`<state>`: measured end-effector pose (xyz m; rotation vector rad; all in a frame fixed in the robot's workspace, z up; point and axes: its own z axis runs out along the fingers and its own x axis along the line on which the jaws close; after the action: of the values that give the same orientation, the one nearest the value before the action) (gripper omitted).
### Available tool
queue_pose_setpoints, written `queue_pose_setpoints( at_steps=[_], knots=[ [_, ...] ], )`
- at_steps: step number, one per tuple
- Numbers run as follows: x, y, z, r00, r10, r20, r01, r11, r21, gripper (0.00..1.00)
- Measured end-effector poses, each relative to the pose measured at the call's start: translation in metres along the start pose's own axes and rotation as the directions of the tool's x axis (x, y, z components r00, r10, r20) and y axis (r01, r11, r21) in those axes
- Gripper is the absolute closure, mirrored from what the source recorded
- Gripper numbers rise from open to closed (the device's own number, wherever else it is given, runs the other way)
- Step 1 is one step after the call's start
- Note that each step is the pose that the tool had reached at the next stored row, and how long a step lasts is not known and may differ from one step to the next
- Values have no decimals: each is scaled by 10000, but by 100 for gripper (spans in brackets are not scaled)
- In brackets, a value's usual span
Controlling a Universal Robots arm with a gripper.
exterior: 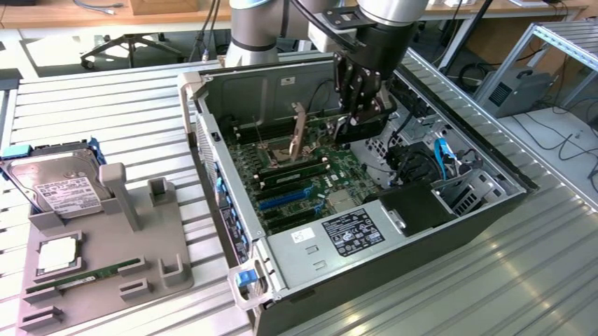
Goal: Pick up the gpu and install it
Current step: 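Insert the gpu into the slot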
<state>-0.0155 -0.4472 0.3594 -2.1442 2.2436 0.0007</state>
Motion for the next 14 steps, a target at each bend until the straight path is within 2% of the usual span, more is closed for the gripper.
queue_pose_setpoints(
  at_steps=[14],
  knots=[
    [15,26,9,10000,0,-1,0,10000,0,73]
  ],
)
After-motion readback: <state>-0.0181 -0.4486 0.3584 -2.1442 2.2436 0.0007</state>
